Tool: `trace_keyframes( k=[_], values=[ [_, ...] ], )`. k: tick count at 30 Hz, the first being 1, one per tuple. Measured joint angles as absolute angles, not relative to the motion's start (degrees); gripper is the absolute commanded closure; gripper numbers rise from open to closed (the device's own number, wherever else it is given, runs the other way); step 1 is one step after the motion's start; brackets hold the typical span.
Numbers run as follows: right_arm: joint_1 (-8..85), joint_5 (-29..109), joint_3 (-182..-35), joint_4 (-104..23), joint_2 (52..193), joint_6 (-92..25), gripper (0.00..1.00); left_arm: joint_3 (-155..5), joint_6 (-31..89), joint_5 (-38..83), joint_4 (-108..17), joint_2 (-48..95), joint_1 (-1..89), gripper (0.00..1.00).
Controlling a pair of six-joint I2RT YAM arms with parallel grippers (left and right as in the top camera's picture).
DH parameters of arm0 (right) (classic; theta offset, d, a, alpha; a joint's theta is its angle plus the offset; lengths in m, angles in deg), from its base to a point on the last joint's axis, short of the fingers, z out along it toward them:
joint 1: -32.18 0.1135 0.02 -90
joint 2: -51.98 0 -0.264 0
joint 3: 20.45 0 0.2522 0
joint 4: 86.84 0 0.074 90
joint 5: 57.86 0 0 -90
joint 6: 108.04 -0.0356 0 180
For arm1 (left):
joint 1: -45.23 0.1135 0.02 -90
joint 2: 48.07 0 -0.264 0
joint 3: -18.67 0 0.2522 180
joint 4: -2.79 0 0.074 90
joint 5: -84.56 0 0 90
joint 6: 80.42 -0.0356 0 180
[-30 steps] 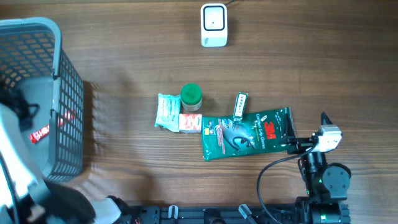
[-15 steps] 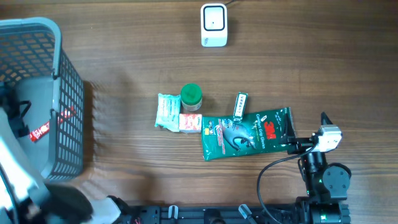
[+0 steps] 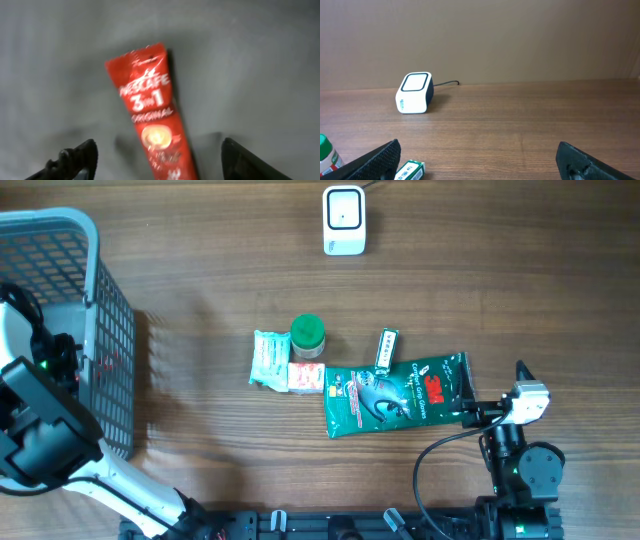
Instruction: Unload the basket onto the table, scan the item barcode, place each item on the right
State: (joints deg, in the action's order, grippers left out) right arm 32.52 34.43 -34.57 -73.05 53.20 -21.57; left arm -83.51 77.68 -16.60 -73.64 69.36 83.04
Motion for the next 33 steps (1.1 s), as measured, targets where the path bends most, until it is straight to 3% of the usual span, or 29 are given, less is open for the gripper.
trace_keyframes(
  k=[8, 9, 10, 11, 17, 25, 33],
  values=[
    [32.5, 34.4, -34.6, -73.0, 53.2, -21.6, 0.00, -78.7, 77.8, -20.6, -65.3, 68.7, 82.8, 0.55],
    [32.5, 34.4, -34.6, -73.0, 53.2, -21.6, 0.00, -77.3, 77.3, -20.9, -63.2, 68.0, 82.7, 0.68],
    [32.5, 34.4, -34.6, -73.0, 53.2, -21.6, 0.00, -75.6, 76.7, -21.1, -60.8, 67.2, 82.7, 0.88],
    [32.5, 34.4, -34.6, -73.0, 53.2, -21.6, 0.00, -74.0, 75.9, -21.5, -58.5, 66.4, 82.6, 0.96],
    [32.5, 34.4, -34.6, -73.0, 53.2, -21.6, 0.00, -70.4, 71.5, -23.5, -56.0, 64.1, 82.6, 0.96],
    [32.5, 34.4, -34.6, -73.0, 53.2, -21.6, 0.00, -78.7, 70.6, -18.6, -71.3, 62.2, 83.5, 0.96],
    [32.5, 34.4, -34.6, -73.0, 53.2, -21.6, 0.00, -92.1, 69.6, -16.2, -78.1, 41.0, 86.6, 0.96]
  ],
)
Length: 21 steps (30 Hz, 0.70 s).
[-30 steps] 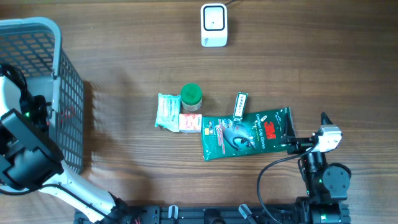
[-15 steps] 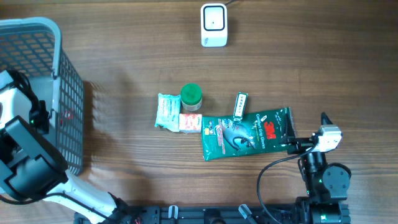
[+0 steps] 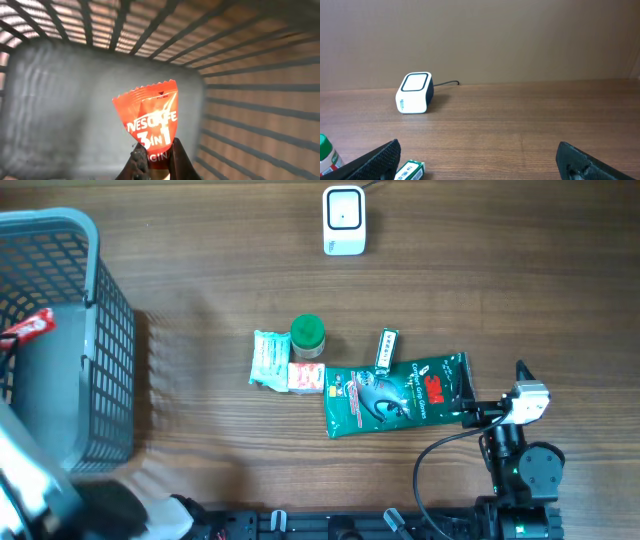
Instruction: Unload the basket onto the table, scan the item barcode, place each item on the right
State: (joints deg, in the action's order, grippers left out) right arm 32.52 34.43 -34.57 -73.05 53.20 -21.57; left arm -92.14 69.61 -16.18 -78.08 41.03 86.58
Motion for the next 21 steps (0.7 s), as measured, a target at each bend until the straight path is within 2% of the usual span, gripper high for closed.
trace_keyframes(
  k=[5, 8, 12, 14, 19, 21],
  values=[
    [32.5, 34.4, -34.6, -73.1, 53.2, -21.6, 0.00, -92.3, 69.6, -7.9, -82.3, 30.8, 86.3, 0.96],
    [32.5, 34.4, -34.6, -73.1, 53.2, -21.6, 0.00, -92.3, 69.1, -1.6, -84.9, 25.6, 83.0, 0.96],
    [32.5, 34.4, -34.6, -73.0, 53.2, -21.6, 0.00, -92.2, 67.4, 0.0, -87.4, 19.3, 69.0, 0.96],
    [32.5, 34.4, -34.6, -73.0, 53.2, -21.6, 0.00, -91.8, 66.9, -2.1, -89.1, 17.9, 58.0, 0.96],
    [32.5, 34.4, -34.6, -73.1, 53.2, -21.6, 0.00, -84.3, 68.7, -11.4, -90.7, 18.1, 37.3, 0.96],
    [32.5, 34.4, -34.6, -73.0, 53.2, -21.6, 0.00, -79.0, 71.3, -15.1, -90.9, 18.9, 31.8, 0.96]
  ],
)
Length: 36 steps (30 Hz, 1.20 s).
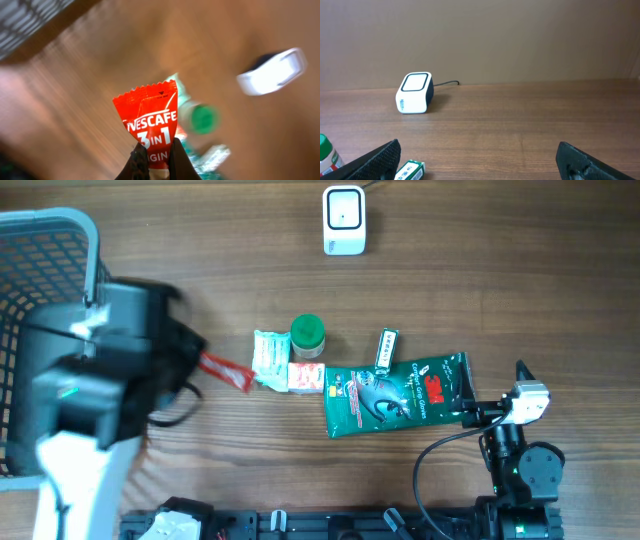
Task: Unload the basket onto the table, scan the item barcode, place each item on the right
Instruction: 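Lower the red Nescafe stick onto the table and open the left gripper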
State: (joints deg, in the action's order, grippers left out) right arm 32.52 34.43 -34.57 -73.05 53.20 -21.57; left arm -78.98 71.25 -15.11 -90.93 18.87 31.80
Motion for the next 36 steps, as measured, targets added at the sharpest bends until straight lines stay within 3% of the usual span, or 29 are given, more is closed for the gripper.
trace_keyframes(
  k=[5, 9, 10, 11, 12, 14, 16, 21, 25, 36],
  values=[
    [32.5, 34.4, -34.6, -73.0, 53.2, -21.6, 0.00, -60.2, 78.8, -21.1, -82.2, 19.3, 22.5, 0.96],
    [32.5, 34.4, -34.6, -73.0, 53.2, -21.6, 0.00, -44.3, 81.3, -21.0, -65.4, 20.1, 18.4, 0.96],
    [32.5, 34.4, -34.6, -73.0, 53.2, -21.6, 0.00, -41.2, 81.8, -20.6, -62.0, 20.7, 17.7, 0.89],
    [32.5, 34.4, -34.6, -73.0, 53.2, -21.6, 0.00, -38.4, 82.0, -20.4, -58.4, 21.3, 17.1, 0.58],
    [32.5, 34.4, -34.6, -73.1, 53.2, -21.6, 0.00, -36.4, 82.2, -20.2, -56.4, 22.2, 16.8, 0.41],
    [32.5, 34.4, -34.6, -73.0, 53.2, -21.6, 0.00, -33.1, 83.6, -20.1, -52.9, 23.7, 16.6, 0.15],
    [32.5, 34.4, -34.6, -73.0, 53.2, -21.6, 0.00, -31.9, 85.0, -20.3, -52.4, 25.3, 16.6, 0.00],
    [32.5, 34.4, -34.6, -73.0, 53.2, -21.6, 0.00, -33.0, 86.1, -23.2, -53.3, 25.8, 16.6, 0.00],
    [32.5, 34.4, -34.6, -73.1, 53.2, -21.6, 0.00, -41.0, 80.4, -27.6, -54.1, 24.4, 16.6, 0.00],
    [32.5, 34.4, -34.6, -73.1, 53.2, -21.6, 0.00, -89.3, 44.2, -44.8, -47.8, 21.6, 22.4, 0.00]
  ],
)
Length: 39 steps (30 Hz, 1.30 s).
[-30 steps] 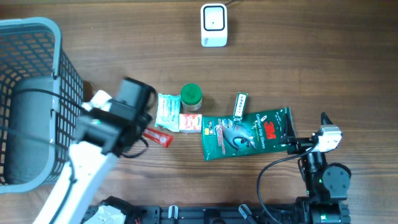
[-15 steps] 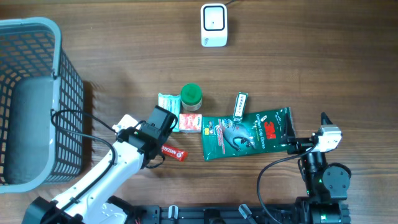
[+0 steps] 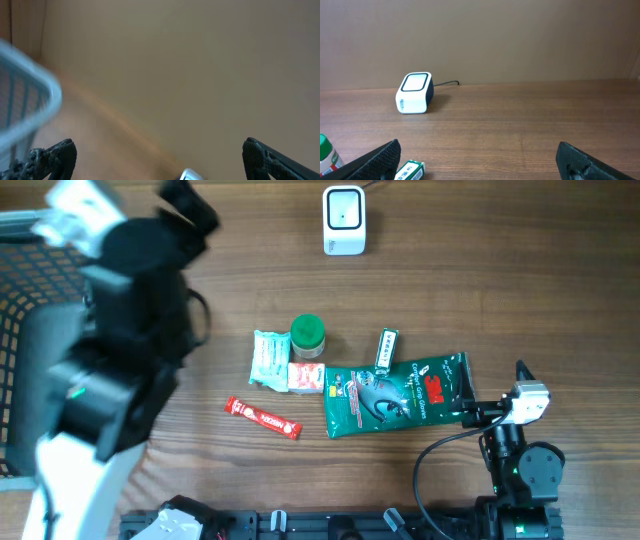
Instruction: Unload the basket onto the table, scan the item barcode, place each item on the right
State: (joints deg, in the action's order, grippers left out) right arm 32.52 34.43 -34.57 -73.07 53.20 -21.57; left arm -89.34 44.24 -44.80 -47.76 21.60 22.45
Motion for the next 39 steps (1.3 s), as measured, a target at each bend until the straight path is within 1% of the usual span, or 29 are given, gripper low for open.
trace_keyframes(
  k=[2, 5, 11, 15, 21, 27, 32, 39],
  values=[
    [32.5, 34.4, -34.6, -73.0, 53.2, -21.6, 0.00, -95.6, 39.4, -45.7, -46.6, 21.1, 22.6, 0.00],
    [32.5, 34.4, -34.6, -73.1, 53.2, -21.6, 0.00, -100.7, 33.6, -46.3, -45.6, 20.1, 22.6, 0.00],
    [32.5, 34.4, -34.6, -73.0, 53.2, -21.6, 0.01, -101.4, 27.1, -46.8, -47.1, 17.1, 22.6, 0.00],
    [32.5, 34.4, -34.6, -73.0, 53.2, -21.6, 0.00, -96.4, 26.4, -46.8, -46.6, 13.0, 22.6, 0.00],
    [32.5, 34.4, -34.6, -73.1, 53.2, -21.6, 0.00, -83.4, 26.4, -46.7, -38.8, 0.7, 22.6, 0.00],
    [32.5, 34.4, -34.6, -73.0, 53.2, -21.6, 0.00, -74.3, 26.4, -46.5, -31.9, -10.3, 22.6, 0.00],
    [32.5, 34.4, -34.6, -73.1, 53.2, -21.6, 0.00, -70.8, 26.4, -44.7, -30.9, -16.8, 22.6, 0.00],
    [32.5, 34.4, -34.6, -73.0, 53.2, -21.6, 0.00, -70.7, 26.4, -43.0, -30.8, -25.8, 23.9, 0.00]
  ],
)
